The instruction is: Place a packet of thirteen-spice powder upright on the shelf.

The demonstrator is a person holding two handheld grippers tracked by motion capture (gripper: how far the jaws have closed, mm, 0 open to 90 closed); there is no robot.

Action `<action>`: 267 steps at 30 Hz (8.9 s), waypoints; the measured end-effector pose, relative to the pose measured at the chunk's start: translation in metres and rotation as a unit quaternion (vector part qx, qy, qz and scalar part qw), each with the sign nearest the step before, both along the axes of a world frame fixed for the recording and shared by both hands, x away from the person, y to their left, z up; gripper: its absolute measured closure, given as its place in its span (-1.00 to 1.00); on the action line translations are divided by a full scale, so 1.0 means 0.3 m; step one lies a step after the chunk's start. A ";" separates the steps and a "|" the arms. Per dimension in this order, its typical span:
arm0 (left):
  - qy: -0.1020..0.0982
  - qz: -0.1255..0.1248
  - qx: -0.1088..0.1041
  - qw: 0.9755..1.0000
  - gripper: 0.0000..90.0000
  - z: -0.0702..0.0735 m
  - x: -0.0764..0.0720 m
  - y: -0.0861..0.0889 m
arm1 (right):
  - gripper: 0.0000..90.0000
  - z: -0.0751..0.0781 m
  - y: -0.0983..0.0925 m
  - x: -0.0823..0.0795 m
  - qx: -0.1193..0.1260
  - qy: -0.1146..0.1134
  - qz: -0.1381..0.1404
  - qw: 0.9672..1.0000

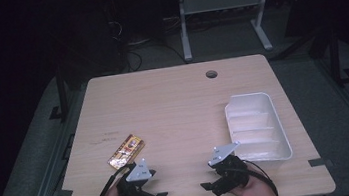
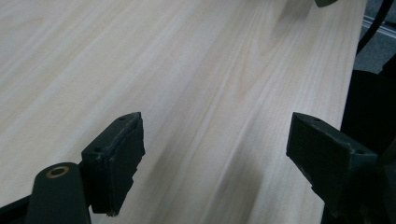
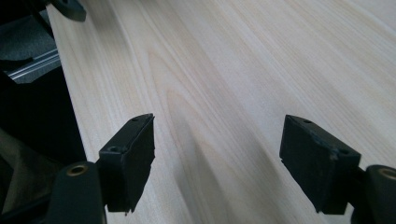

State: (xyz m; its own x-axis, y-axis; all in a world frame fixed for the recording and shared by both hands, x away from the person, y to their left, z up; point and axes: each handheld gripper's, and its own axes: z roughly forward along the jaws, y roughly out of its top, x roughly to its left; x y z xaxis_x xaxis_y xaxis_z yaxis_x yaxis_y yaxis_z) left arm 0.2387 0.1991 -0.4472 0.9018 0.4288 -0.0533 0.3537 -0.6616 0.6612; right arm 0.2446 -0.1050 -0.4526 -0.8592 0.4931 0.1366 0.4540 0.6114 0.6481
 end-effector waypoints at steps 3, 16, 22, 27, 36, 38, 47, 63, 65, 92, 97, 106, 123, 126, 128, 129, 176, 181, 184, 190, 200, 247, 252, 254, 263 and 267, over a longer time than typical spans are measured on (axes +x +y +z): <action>-0.008 0.006 -0.002 1.000 -0.58 0.009 0.007 0.013 | -0.42 -0.004 0.008 -0.002 -0.004 0.001 0.003 1.000; -0.043 0.059 -0.012 0.997 -0.58 0.051 0.069 0.126 | -0.43 -0.011 0.017 0.000 -0.009 0.002 0.004 1.000; -0.054 0.080 -0.017 0.995 -0.58 0.067 0.090 0.185 | -0.44 -0.010 0.023 0.000 -0.010 0.000 0.004 1.000; -0.059 0.091 -0.017 0.994 -0.58 0.073 0.098 0.215 | -0.44 -0.011 0.027 0.000 -0.011 0.000 0.004 1.000; -0.071 0.138 -0.010 0.988 -0.60 0.068 0.131 0.306 | -0.45 -0.011 0.031 -0.001 -0.011 0.000 0.004 1.000; -0.071 0.147 -0.009 0.987 -0.60 0.061 0.138 0.317 | -0.45 -0.012 0.033 -0.002 -0.010 0.000 0.005 1.000; -0.065 0.163 0.010 0.984 -0.59 0.032 0.164 0.334 | -0.45 -0.013 0.038 -0.003 -0.012 -0.001 0.008 1.000; -0.040 0.179 0.034 0.982 -0.50 -0.021 0.194 0.336 | -0.45 -0.014 0.044 -0.003 -0.014 0.000 0.009 1.000; -0.039 0.180 0.037 0.982 -0.46 -0.022 0.194 0.336 | -0.45 -0.014 0.044 -0.002 -0.014 0.000 0.009 1.000; -0.059 0.176 0.036 0.982 -0.28 0.003 0.168 0.300 | -0.45 0.015 0.051 0.006 0.007 -0.012 0.000 1.000; -0.068 0.156 0.025 0.985 -0.28 0.024 0.146 0.260 | -0.45 0.026 0.055 0.012 0.027 -0.002 -0.005 1.000; -0.087 0.101 0.003 0.991 -0.28 0.063 0.096 0.157 | -0.46 0.047 0.049 0.022 0.053 0.000 -0.011 0.999; -0.102 0.019 -0.006 0.995 -0.28 0.068 0.010 -0.020 | -0.51 0.061 0.033 0.034 0.082 0.003 -0.034 0.996; -0.104 0.003 -0.006 0.995 -0.28 0.066 -0.007 -0.052 | -0.52 0.060 0.026 0.038 0.090 0.008 -0.037 0.995; -0.106 0.001 -0.005 0.994 -0.28 0.065 -0.010 -0.058 | -0.52 0.060 0.024 0.039 0.092 0.010 -0.038 0.995; -0.107 -0.003 -0.006 0.994 -0.28 0.066 -0.017 -0.069 | -0.52 0.058 0.021 0.042 0.095 0.014 -0.040 0.995; -0.152 0.048 -0.012 0.987 -0.28 0.059 -0.044 -0.112 | 0.34 0.157 0.090 0.084 0.224 0.064 -0.083 0.969; -0.157 0.048 -0.014 0.986 -0.32 0.059 -0.042 -0.112 | 0.42 0.189 0.105 0.093 0.205 0.062 -0.069 0.974; -0.145 0.047 -0.022 0.988 -0.39 0.054 -0.037 -0.111 | 0.50 0.210 0.116 0.098 0.192 0.057 -0.055 0.978; -0.138 0.052 -0.034 0.988 -0.41 0.059 -0.029 -0.090 | 0.51 0.251 0.117 0.118 0.146 0.031 -0.035 0.988; -0.117 0.074 -0.049 0.989 -0.41 0.052 0.000 -0.046 | 0.51 0.326 0.067 0.166 0.092 0.000 0.022 0.996; -0.083 0.122 -0.071 0.987 -0.43 0.035 0.056 0.070 | 0.51 0.472 -0.247 0.285 0.008 -0.032 0.055 0.998; -0.081 0.125 -0.073 0.986 -0.43 0.034 0.058 0.073 | 0.51 0.468 -0.307 0.292 -0.004 -0.032 0.037 0.999; -0.081 0.124 -0.071 0.986 -0.43 0.034 0.059 0.075 | 0.51 0.467 -0.327 0.293 -0.006 -0.033 0.032 0.999; -0.080 0.125 -0.071 0.986 -0.43 0.031 0.061 0.075 | 0.51 0.462 -0.388 0.297 -0.018 -0.034 0.017 0.999; -0.081 0.127 -0.073 0.986 -0.43 0.032 0.061 0.076 | 0.51 0.456 -0.399 0.295 -0.021 -0.034 0.014 0.999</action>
